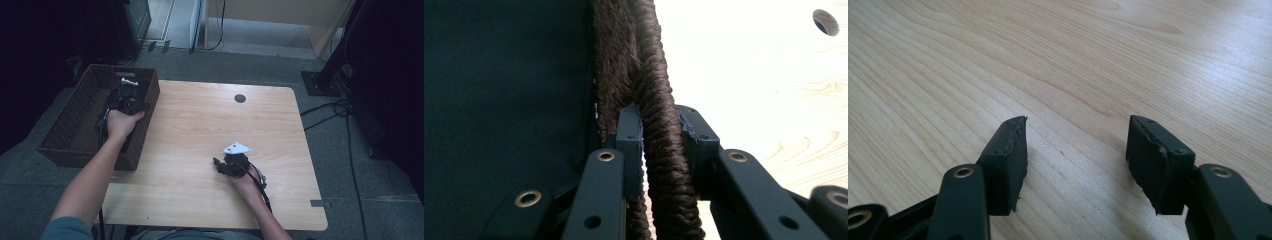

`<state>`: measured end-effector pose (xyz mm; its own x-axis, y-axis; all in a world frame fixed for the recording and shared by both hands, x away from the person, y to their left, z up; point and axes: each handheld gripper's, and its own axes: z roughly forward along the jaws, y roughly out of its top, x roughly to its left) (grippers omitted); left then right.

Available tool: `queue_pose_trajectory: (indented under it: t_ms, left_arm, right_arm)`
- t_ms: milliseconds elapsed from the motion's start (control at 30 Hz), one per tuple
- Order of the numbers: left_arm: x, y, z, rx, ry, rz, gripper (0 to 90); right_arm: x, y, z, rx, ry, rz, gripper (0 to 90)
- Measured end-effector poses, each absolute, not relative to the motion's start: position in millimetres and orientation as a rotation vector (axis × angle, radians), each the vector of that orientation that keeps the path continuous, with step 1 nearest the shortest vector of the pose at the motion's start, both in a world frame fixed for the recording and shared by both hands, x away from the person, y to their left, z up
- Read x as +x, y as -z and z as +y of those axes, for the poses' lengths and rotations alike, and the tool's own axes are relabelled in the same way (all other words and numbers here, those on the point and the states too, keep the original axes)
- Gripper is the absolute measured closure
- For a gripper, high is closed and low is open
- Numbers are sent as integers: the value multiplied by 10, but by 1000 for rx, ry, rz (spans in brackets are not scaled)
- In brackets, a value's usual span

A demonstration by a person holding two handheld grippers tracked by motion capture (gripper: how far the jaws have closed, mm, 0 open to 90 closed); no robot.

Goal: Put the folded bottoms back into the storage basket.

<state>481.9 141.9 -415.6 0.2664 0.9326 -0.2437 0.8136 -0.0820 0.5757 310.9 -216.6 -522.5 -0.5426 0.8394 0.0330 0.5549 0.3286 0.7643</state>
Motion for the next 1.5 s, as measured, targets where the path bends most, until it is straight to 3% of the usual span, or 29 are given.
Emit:
queue_pose_trajectory:
  t_ms: [133, 333, 800, 1500]
  left_arm:
    - [4841, 4160, 1421, 1916, -228, 1559, 707]
    - [4778, 4085, 1459, 1906, -206, 1494, 568]
    - [4498, 3697, 1368, 1904, -189, 1312, 488]
    - [4214, 3824, 861, 1976, -116, 1146, 432]
  right_arm:
    - [3109, 5224, -2167, 1237, -1061, 2231, 420]
    - [3109, 5224, -2167, 1236, -1061, 2231, 420]
    - [3108, 5224, -2166, 1234, -1059, 2233, 419]
    - [3110, 5227, -2165, 1223, -1061, 2237, 409]
